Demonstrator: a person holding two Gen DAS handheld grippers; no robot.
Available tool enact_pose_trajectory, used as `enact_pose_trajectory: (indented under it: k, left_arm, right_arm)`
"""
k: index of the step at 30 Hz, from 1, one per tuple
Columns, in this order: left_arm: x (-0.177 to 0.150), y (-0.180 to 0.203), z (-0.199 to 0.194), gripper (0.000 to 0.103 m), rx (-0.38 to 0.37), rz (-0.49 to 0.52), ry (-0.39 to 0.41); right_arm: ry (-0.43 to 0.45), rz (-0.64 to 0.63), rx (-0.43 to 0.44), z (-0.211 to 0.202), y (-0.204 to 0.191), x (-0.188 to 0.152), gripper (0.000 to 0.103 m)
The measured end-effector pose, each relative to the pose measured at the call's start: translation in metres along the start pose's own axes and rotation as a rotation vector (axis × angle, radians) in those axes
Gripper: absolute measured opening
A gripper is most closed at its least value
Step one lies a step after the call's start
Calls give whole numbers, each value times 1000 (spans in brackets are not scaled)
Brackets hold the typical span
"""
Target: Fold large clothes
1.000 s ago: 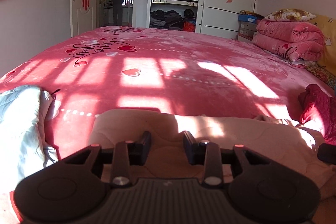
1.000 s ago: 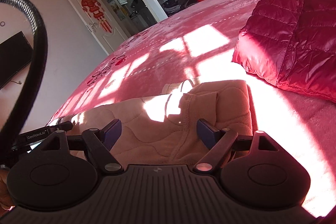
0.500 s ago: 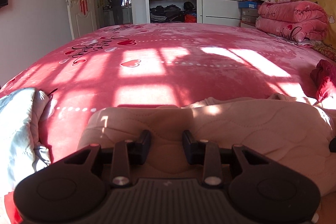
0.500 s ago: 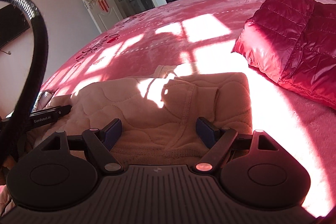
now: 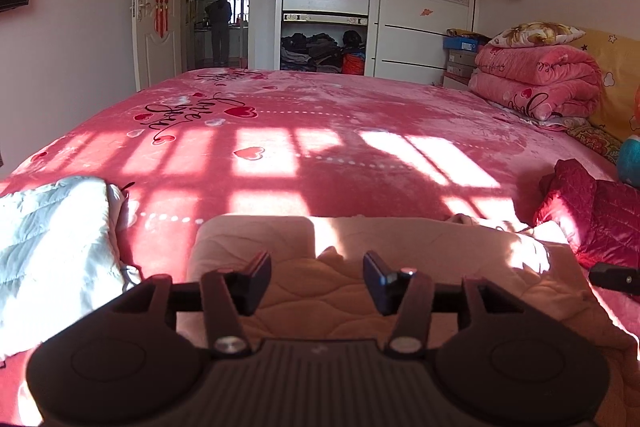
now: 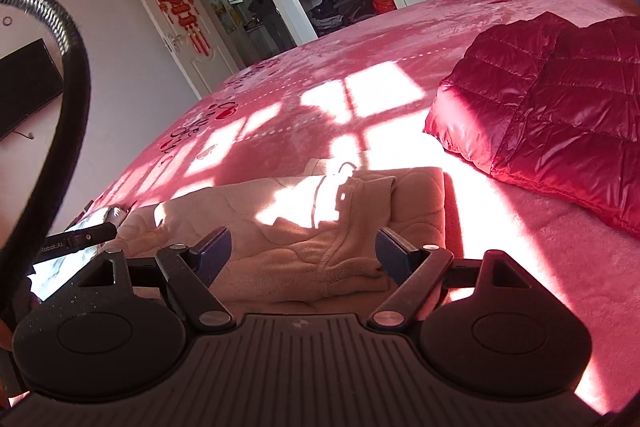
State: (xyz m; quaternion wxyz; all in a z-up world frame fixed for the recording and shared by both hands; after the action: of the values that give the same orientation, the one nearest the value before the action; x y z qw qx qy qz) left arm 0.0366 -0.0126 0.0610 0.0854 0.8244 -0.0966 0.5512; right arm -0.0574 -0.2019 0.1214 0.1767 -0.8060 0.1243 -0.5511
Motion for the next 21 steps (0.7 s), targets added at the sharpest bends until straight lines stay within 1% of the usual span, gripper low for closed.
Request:
enact_pose_trajectory:
  k: [2,3,5,8,13,15,21]
  left_arm:
    - [0,1,-19,55,-1,6,0]
    - [0,1,-31,58,0,7,0]
    - [0,1,-49,61,-1,12,1]
    - [-1,0,-75,64,1,33,5]
    - [-9,-7,-109,66,-9,16,-7]
    - [-14,-11,-123,70,-4,16,-16]
    - [-31,-21,-153,76,-6,13,-45]
  right_arm:
    - [26,-13,-10,-15,-6,4,100]
    - [36,-11,-13,-20,-9,6,100]
    - [43,-5,-18,-29,-15,6,100]
    - [39,-7,-38,-42,-22,3,100]
    - [-8,-18,-90,-60,-32,-13,99]
    - [-19,-27,-112,-67,-34,-17,99]
    - [-15,-51,-161,-93,-45,-17,99]
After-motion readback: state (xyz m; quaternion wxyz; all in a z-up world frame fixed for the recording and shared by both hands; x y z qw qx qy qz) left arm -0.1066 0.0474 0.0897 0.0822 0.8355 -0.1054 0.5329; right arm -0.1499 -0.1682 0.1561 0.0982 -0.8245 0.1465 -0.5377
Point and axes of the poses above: each gripper's, at about its wrist camera, not at the fingertips, and z roughly the way its jaws point, y to its right, x to its top, the point moved 7 cm from there along z, roughly the way its jaws point, and after that the axes turned 7 degrees about y, right-handed, at the moved point
